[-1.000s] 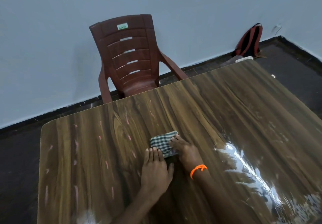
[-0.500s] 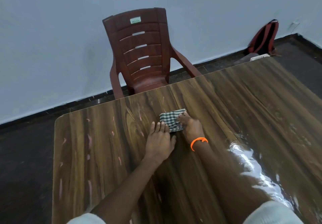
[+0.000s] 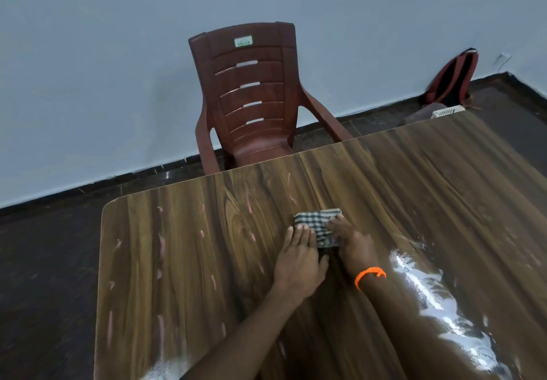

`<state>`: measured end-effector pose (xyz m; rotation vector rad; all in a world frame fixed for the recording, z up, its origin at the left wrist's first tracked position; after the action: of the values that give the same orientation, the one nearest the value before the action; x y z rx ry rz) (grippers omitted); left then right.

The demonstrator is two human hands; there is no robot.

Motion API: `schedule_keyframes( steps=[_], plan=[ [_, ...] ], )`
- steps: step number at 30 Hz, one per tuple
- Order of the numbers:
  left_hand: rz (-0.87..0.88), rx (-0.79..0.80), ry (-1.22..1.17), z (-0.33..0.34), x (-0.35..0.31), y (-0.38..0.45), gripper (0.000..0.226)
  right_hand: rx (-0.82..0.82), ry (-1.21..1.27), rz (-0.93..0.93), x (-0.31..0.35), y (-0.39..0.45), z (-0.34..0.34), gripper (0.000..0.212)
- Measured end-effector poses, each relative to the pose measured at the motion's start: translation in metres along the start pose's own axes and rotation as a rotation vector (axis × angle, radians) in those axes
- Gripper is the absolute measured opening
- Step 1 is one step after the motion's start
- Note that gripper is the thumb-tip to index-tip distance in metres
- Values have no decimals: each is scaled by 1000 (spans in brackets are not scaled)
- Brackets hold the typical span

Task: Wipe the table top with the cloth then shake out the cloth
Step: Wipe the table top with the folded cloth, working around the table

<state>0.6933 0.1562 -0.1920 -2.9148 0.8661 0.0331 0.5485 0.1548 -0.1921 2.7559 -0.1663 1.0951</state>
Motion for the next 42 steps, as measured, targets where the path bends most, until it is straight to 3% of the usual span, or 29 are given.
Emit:
schedule_keyframes(
  steps=[8, 12, 15, 17, 21, 24, 26, 28, 30, 35, 38, 42],
  plan=[
    [-75, 30, 90, -9, 66, 52, 70, 48, 57, -55, 44, 83, 36, 37],
    [-98, -6, 77, -7, 77, 25, 73, 181, 77, 2, 41, 69, 61, 43],
    [-58, 27, 86, 2, 61, 1, 76, 231, 57, -155, 35, 47, 53, 46],
    [-6, 50, 105, 4, 44, 2, 80, 210, 59, -212, 25, 42, 37, 44],
    [31, 41, 108, -4, 27, 41, 78, 84, 14, -133, -1, 62, 12, 46],
    [37, 26, 139, -14, 36, 77, 72, -28, 1, -70, 24, 86, -4, 36],
    [41, 30, 156, -17, 51, 93, 69, 20, -54, 41, 36, 113, 6, 26],
    [24, 33, 165, -16, 67, 97, 68, 85, 89, 122, 29, 129, 22, 26],
    [-8, 35, 170, -14, 80, 93, 71, 105, -22, 25, 29, 141, 43, 34],
    [-48, 23, 155, -6, 83, 62, 82, 211, 109, -43, 39, 124, 54, 41],
    [-10, -19, 123, -2, 72, 57, 82, 150, 141, -167, 25, 101, 38, 41],
    [107, -36, 139, -3, 56, 86, 82, -24, 179, -83, 0, 109, 13, 41]
  ],
)
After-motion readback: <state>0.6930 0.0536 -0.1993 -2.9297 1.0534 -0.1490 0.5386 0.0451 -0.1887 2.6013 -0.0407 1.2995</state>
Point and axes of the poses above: each hand's wrist, its own y-axis towards the middle knuckle, its own z-axis out of the palm, x = y × z, the point moved 7 cm from there along y, towards the middle knuckle, and after that the axes turned 10 degrees about y, right-handed, at the moved point
